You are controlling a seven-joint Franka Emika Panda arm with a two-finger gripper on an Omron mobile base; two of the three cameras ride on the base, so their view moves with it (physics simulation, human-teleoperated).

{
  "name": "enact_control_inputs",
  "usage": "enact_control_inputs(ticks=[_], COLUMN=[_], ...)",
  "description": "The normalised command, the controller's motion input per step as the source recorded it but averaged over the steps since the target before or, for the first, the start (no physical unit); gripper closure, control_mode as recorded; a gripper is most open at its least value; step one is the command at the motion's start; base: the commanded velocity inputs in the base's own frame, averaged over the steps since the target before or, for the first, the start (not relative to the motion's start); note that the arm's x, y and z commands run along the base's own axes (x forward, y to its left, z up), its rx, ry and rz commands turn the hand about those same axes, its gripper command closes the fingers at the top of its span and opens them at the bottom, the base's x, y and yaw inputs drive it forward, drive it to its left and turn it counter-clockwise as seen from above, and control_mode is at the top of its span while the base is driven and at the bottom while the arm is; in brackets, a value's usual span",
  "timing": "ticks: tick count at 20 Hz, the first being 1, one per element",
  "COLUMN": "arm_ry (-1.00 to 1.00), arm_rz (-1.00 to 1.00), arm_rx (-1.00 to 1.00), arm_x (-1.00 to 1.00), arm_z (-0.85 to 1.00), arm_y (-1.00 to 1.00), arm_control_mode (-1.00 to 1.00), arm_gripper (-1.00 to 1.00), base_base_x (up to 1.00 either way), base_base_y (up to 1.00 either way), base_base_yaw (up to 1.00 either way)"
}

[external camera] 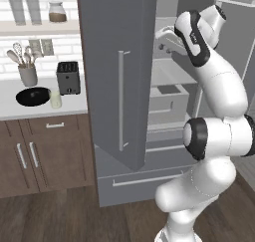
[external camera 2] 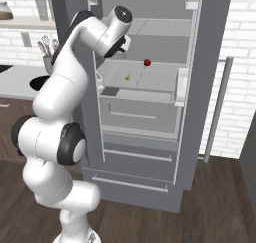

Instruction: Grab a lemon wedge from the fridge and one ice cube from the ice bowl, and put them in the glass of lemonade.

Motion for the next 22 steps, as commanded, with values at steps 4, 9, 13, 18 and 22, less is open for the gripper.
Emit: enact_control_inputs(ticks=[4, 9, 13, 18, 22], arm_ry=[0.00, 0.05, 0.06, 0.00, 0.00], arm_rz=[0.02, 0.11, 0.18, 0.06, 0.03], arm_rx=[0.01, 0.03, 0.05, 0.03, 0.04], arm_x=[0.00, 0.37, 0.81, 0.22, 0.00], arm_z=[0.00, -0.14, -0.33, -0.09, -0.07], arm_y=[-0.14, 0.08, 0.03, 0.06, 0.42], arm_control_mode=[-1.00, -1.00, -1.00, -1.00, -1.00], arm_gripper=[-1.00, -1.00, -1.00, -1.00, -1.00], base_base_x=[0.00, 0.00, 0.00, 0.00, 0.00], base_base_y=[0.00, 0.00, 0.00, 0.00, 0.00], base_base_yaw=[0.00, 0.00, 0.00, 0.00, 0.00])
